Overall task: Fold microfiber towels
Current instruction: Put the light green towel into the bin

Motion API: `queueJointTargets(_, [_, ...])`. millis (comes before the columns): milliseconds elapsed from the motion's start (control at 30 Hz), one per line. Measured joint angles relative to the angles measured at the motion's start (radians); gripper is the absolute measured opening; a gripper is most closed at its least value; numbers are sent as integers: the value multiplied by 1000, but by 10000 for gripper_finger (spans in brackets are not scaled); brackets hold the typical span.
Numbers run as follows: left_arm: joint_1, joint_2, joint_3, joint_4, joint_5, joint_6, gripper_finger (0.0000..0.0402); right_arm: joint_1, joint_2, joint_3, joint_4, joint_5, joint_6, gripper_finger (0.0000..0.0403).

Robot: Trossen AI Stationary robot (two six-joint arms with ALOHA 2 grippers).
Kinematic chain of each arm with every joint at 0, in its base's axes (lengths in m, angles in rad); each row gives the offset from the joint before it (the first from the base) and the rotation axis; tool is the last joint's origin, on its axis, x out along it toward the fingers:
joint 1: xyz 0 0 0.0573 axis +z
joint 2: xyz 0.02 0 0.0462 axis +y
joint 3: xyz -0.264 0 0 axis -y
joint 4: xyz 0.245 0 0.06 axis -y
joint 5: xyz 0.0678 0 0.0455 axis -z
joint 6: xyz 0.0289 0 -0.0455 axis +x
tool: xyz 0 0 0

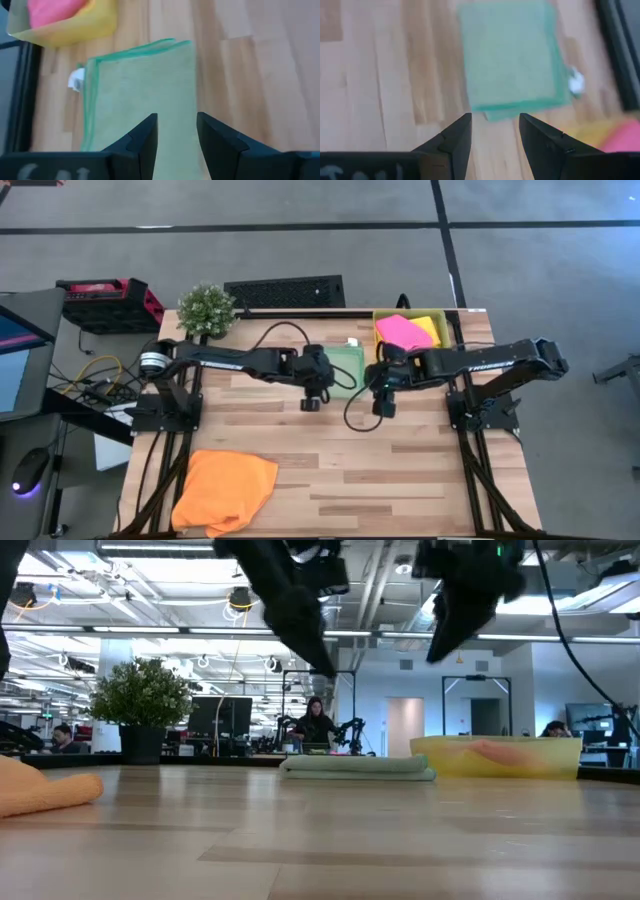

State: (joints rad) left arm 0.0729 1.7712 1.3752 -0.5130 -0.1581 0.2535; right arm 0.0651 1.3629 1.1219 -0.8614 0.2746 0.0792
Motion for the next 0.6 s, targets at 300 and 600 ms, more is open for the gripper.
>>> queueJointTargets(300, [-54,-114,-65,-124,4,-92,131,-9,111,-208,363,-71,-342,188])
queueJointTargets(600, [-64,-166,-100,-135,-76,-162,131,-95,317,-202,412,-78,-420,188])
